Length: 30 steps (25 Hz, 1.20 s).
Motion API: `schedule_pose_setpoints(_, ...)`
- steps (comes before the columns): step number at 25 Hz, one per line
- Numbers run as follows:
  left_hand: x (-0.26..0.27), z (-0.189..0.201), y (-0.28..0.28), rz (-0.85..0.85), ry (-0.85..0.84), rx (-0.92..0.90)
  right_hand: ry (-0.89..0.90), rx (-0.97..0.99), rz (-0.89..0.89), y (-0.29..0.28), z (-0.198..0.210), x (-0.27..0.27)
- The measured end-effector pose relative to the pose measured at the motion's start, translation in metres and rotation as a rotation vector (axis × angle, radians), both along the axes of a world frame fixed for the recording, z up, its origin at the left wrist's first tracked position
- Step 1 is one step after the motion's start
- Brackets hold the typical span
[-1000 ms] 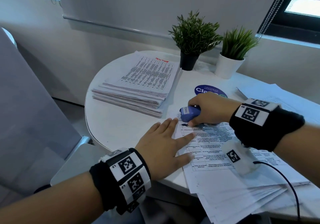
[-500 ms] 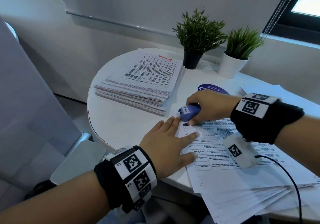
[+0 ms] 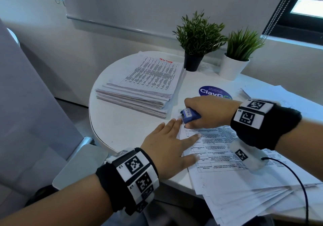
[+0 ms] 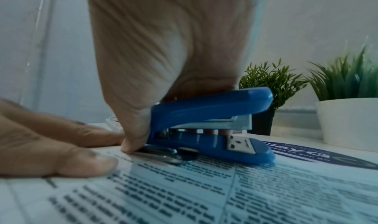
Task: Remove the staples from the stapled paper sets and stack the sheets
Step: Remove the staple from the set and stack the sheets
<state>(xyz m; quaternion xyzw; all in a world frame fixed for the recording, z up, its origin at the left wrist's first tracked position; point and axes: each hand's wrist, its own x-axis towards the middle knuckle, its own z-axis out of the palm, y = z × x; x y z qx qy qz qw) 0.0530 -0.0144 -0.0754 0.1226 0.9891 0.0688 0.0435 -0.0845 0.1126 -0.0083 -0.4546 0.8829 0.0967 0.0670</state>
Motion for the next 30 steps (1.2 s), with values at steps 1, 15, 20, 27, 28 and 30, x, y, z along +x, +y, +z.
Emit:
schedule_pose_setpoints(1,0.0,0.001,0.0,-0.001,-0.004,-0.003,0.043,0.005,0.017,0.002,0.0,0.002)
schedule_pose_setpoints(15,-0.003,0.007,0.001,-0.002,-0.045,-0.051,0.479,-0.12,0.528,0.016,-0.004,0.012)
schedule_pose_setpoints(20,-0.004,0.007,0.001,-0.008,-0.056,-0.069,0.514,-0.082,0.574,0.016,-0.005,0.013)
schedule_pose_setpoints(27,-0.001,0.008,0.001,0.006,-0.058,-0.044,-0.205,-0.123,-0.257,0.001,-0.004,0.012)
schedule_pose_setpoints(28,0.0,0.008,0.001,0.005,-0.063,-0.043,-0.24,-0.12,-0.293,-0.001,-0.004,0.009)
schedule_pose_setpoints(30,-0.001,0.009,0.001,0.001,-0.071,-0.049,-0.274,-0.071,-0.342,-0.01,-0.003,0.004)
